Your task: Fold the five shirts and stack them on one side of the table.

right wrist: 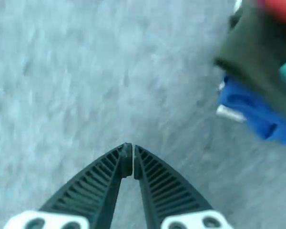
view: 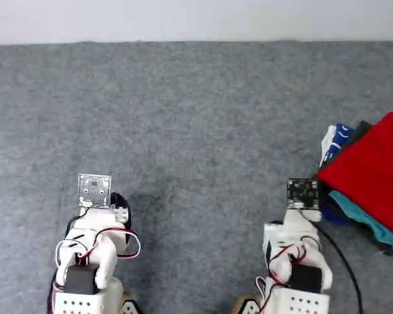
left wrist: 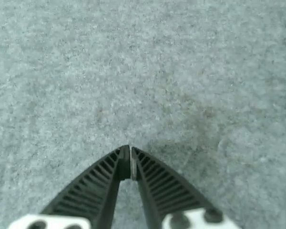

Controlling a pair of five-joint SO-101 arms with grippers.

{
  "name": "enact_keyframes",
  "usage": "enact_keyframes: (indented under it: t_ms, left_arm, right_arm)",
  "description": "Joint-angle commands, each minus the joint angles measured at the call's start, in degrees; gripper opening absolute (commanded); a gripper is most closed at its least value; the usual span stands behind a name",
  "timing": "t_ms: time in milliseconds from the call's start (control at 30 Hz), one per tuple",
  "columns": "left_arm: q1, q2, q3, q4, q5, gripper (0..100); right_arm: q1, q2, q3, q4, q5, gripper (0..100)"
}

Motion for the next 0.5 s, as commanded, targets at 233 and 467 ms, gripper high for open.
enact_keyframes:
  t_ms: [233,467]
  left_arm:
    - [-0.3,-0.7,-0.5,12.7,0.4,1]
    - [0.1,-0.7,-0.5,12.4,0.4,1]
  right_arm:
    - [-2.9,-1.2,0.9,4.4,-0.5,0.9]
    - [-2.0,-1.2,0.9,4.4,-0.4,0.9]
